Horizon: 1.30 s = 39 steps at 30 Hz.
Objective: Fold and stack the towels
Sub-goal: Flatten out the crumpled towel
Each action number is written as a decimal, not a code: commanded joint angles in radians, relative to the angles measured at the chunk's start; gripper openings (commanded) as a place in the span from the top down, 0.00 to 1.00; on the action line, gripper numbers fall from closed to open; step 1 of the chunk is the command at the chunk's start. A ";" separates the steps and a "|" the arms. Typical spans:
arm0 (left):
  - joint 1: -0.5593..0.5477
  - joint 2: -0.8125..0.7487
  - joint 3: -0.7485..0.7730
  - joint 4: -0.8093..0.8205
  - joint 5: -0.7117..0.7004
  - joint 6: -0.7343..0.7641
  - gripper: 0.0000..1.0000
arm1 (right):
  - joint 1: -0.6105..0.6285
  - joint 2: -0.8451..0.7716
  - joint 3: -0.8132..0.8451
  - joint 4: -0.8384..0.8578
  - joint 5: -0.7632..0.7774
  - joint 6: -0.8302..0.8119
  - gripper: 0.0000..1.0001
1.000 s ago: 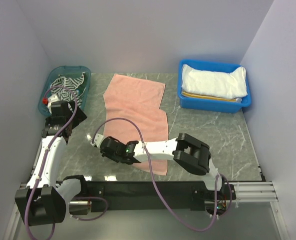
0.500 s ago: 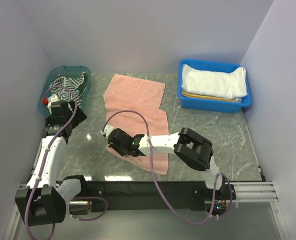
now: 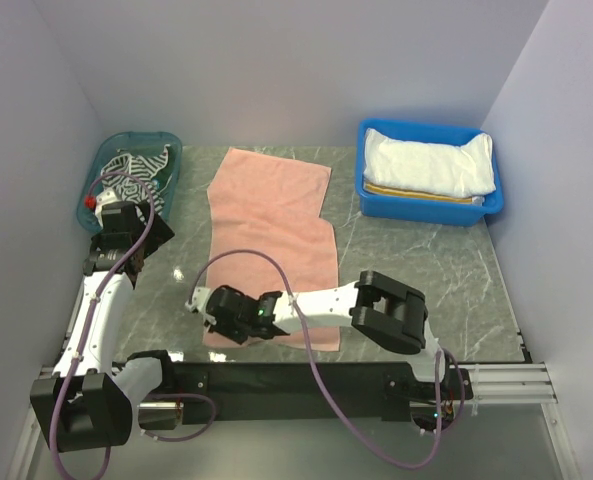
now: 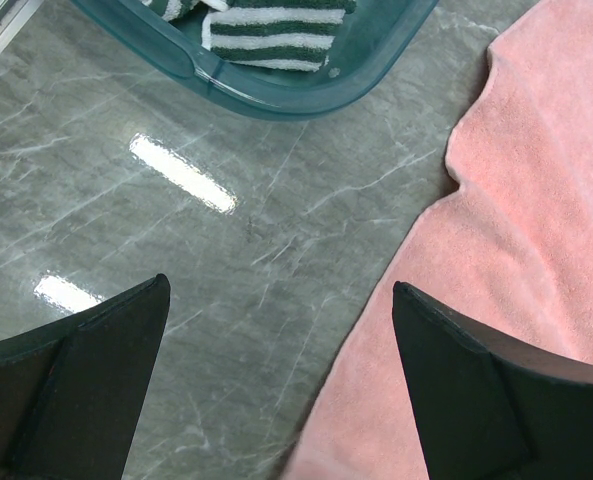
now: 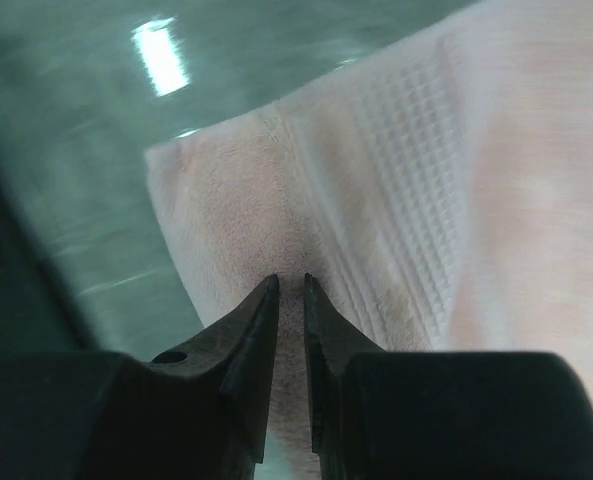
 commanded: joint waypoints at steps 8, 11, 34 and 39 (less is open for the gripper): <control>0.006 -0.013 -0.008 0.033 0.032 0.019 0.01 | 0.067 -0.003 0.056 -0.204 -0.356 -0.092 0.76; 0.006 -0.012 -0.011 0.049 0.071 0.026 0.01 | 0.080 -0.115 0.034 -0.209 -0.381 -0.070 0.76; -0.454 0.557 0.112 0.184 0.146 -0.249 0.22 | -0.560 -0.257 -0.174 -0.128 0.016 0.386 0.54; -0.515 0.594 -0.007 0.217 0.190 -0.287 0.42 | -0.560 -0.232 -0.293 -0.103 -0.025 0.420 0.58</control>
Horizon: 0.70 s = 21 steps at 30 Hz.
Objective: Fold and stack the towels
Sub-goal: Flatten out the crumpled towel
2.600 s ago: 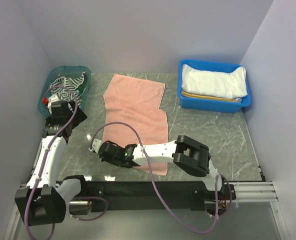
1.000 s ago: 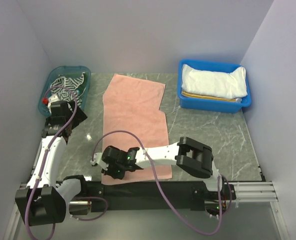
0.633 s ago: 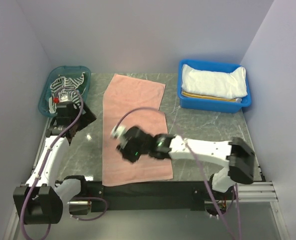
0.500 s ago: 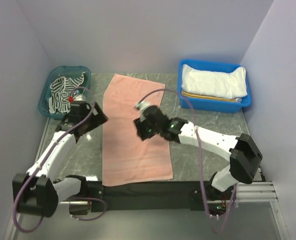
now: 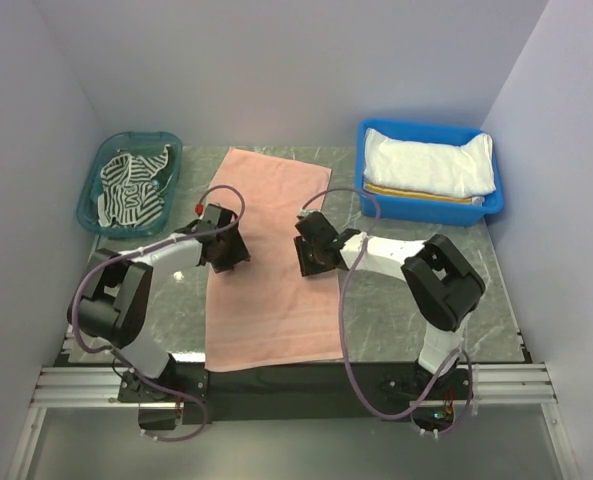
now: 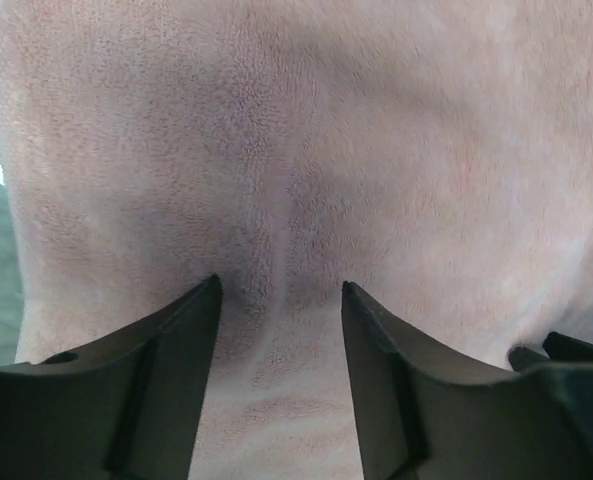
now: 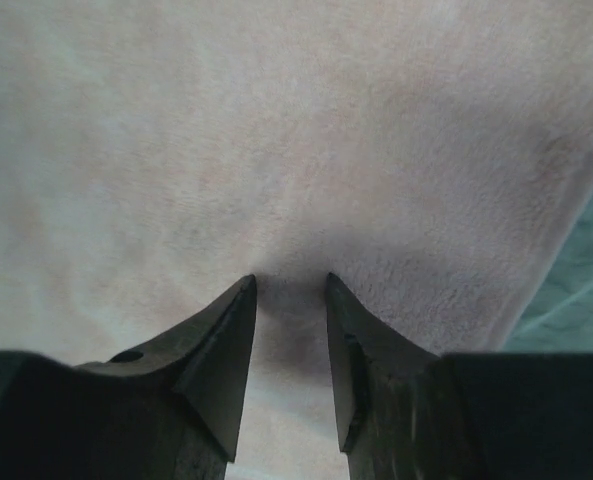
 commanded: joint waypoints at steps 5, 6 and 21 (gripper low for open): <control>-0.098 -0.086 -0.251 0.096 0.103 -0.116 0.44 | -0.002 -0.126 -0.234 0.014 -0.065 0.076 0.59; -0.128 -0.118 -0.289 0.092 0.111 -0.125 0.45 | -0.002 -0.146 -0.257 0.011 -0.098 0.080 0.60; -0.190 -0.501 -0.121 -0.213 -0.159 -0.159 0.34 | -0.060 -0.497 -0.115 -0.046 0.033 -0.090 0.61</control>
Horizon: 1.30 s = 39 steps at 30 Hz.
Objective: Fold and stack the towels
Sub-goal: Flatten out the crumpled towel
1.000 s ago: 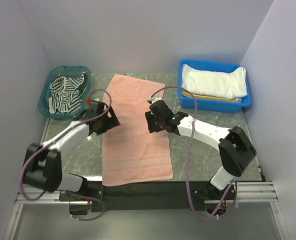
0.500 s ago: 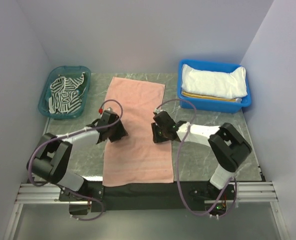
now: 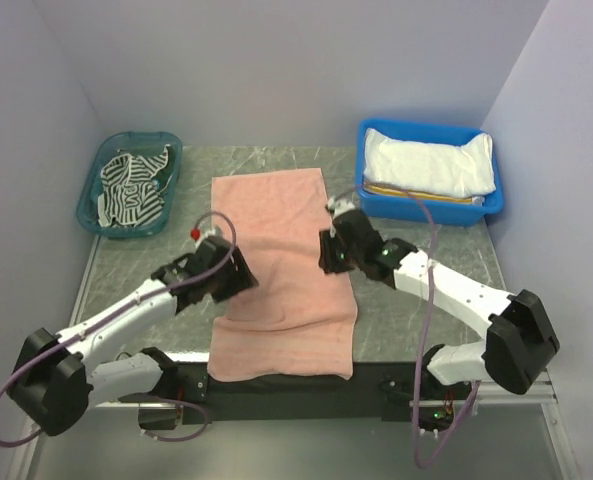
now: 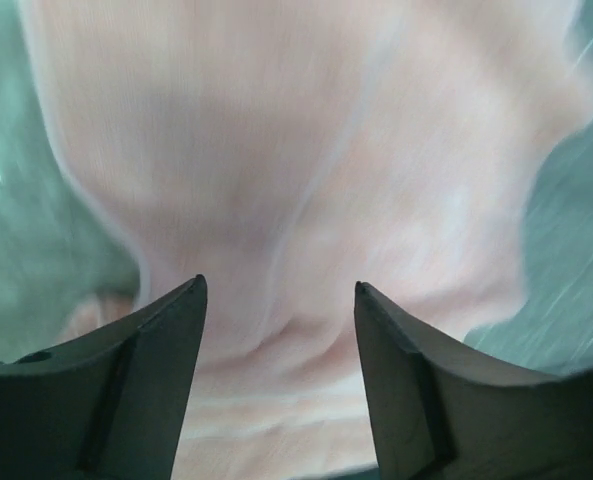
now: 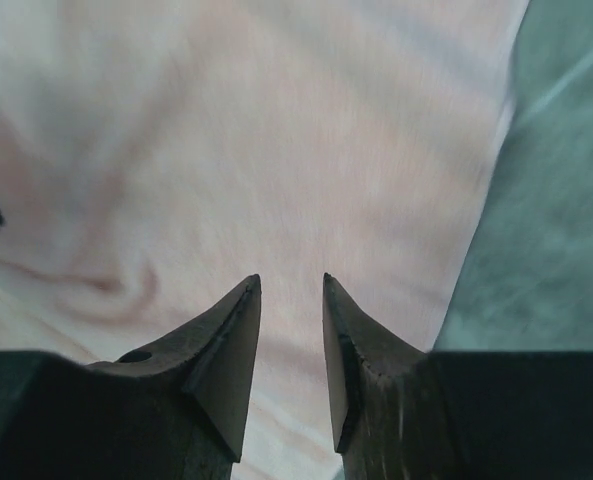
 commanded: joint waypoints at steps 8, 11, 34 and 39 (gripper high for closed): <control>0.312 0.511 0.614 0.024 -0.142 0.223 0.30 | -0.169 0.410 0.503 0.087 0.068 -0.123 0.63; 0.333 0.720 0.812 -0.004 -0.163 0.263 0.31 | -0.183 0.554 0.633 0.051 0.069 -0.146 0.64; 0.316 0.820 0.486 0.042 -0.042 0.209 0.35 | -0.177 0.673 0.389 0.013 -0.067 -0.031 0.73; 0.203 0.654 0.311 0.030 -0.051 0.174 0.33 | -0.146 0.510 0.213 0.017 -0.090 -0.007 0.74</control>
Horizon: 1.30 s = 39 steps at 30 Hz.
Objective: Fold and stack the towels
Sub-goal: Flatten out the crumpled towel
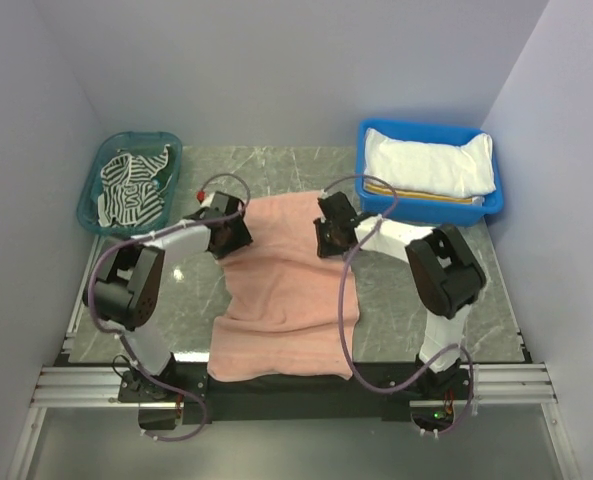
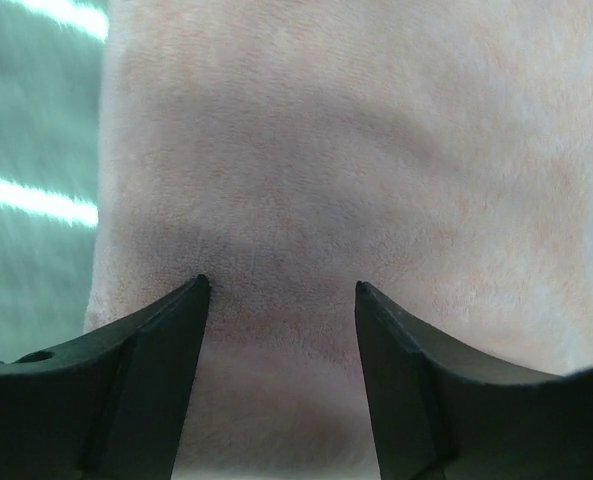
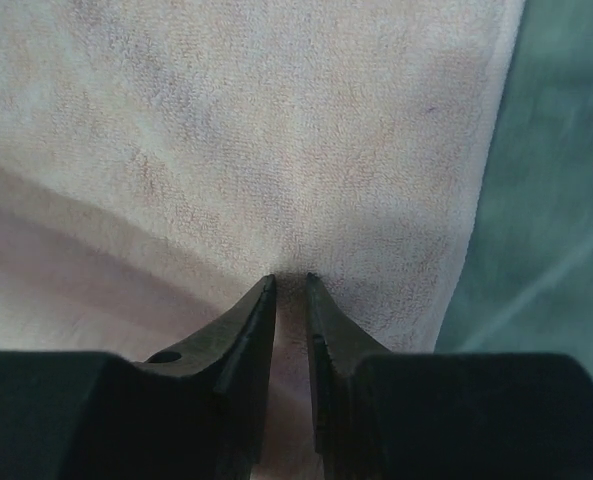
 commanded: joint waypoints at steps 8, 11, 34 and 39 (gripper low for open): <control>-0.168 -0.217 -0.156 -0.264 -0.079 -0.047 0.20 | 0.065 -0.273 -0.084 -0.168 0.032 -0.111 0.68; -0.148 -0.210 -0.033 -0.330 -0.159 0.057 0.14 | 0.051 -0.273 -0.017 -0.170 0.088 -0.194 0.54; 0.082 0.002 0.305 -0.386 -0.089 0.475 0.15 | -0.062 0.201 0.505 -0.149 0.042 -0.760 0.53; 0.082 -0.035 0.248 -0.370 -0.072 0.464 0.16 | -0.082 0.323 0.657 -0.240 0.002 -0.775 0.55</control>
